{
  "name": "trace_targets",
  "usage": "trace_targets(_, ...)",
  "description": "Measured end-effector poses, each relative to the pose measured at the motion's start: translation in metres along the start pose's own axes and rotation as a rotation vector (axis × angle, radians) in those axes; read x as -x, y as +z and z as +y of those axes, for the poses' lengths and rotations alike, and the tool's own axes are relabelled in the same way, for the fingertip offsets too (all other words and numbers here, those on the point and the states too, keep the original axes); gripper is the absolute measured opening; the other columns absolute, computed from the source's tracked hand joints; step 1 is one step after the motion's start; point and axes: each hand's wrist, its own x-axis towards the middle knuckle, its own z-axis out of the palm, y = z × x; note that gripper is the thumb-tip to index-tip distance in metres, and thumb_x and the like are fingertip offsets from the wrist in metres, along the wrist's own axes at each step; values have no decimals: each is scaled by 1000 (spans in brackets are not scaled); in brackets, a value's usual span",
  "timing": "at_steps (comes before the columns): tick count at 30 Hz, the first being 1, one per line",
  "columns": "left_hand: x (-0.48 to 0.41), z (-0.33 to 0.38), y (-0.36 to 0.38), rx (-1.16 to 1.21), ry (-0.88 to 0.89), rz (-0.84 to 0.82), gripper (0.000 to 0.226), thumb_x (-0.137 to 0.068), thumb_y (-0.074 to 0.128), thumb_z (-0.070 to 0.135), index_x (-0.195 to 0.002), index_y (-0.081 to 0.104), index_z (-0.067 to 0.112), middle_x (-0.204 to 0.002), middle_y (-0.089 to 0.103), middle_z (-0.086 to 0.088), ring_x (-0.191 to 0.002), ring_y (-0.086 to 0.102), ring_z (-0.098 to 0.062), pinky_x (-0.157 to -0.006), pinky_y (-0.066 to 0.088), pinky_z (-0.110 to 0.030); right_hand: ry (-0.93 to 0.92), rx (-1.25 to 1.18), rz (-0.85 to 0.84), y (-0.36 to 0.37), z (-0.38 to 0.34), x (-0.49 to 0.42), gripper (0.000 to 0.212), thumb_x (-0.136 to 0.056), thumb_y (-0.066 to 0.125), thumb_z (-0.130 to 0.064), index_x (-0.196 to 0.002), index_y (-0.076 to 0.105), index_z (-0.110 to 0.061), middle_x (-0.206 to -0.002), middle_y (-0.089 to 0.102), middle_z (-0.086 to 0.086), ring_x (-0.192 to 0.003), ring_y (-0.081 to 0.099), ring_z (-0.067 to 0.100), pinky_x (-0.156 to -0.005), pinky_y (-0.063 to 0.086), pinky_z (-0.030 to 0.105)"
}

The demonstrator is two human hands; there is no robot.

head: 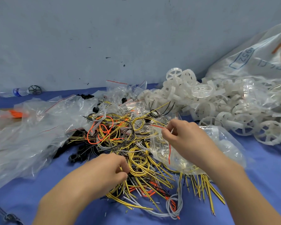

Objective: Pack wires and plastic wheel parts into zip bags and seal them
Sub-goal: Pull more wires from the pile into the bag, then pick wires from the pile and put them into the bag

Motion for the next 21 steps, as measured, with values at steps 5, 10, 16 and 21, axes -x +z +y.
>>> trace_targets(5, 0, -2, 12, -4, 56, 34, 21, -91, 54, 46, -108, 44, 50, -97, 41, 18, -99, 46, 2, -91, 45, -33, 2, -3, 11, -4, 3, 1, 26, -94, 51, -46, -73, 51, -29, -66, 60, -9, -64, 56, 11, -58, 45, 34)
trace_targets(10, -7, 2, 20, -52, 146, 100, 35, -91, 54, 49, -123, 41, 51, -98, 34, 19, -108, 40, -5, -90, 39, -27, 6, -1, 5, -8, 5, 1, 27, -94, 50, -46, -74, 51, -28, -67, 59, -7, -65, 56, 13, -59, 44, 35)
trace_targets(16, -11, -6, 16, -52, 233, 186, 30, -92, 47, 58, -120, 53, 48, -103, 39, 25, -104, 35, 0, -94, 34, -21, 10, -6, 11, -10, 5, 2, 28, -94, 50, -47, -74, 51, -29, -67, 60, -7, -63, 56, 12, -56, 43, 34)
trace_targets(21, -11, -8, -4, 128, 310, 308, 35, -85, 36, 62, -106, 60, 48, -105, 56, 31, -104, 44, 11, -88, 33, -11, 14, -9, 14, -11, 4, 1, 28, -94, 50, -48, -74, 52, -29, -67, 60, -7, -61, 56, 12, -55, 42, 33)
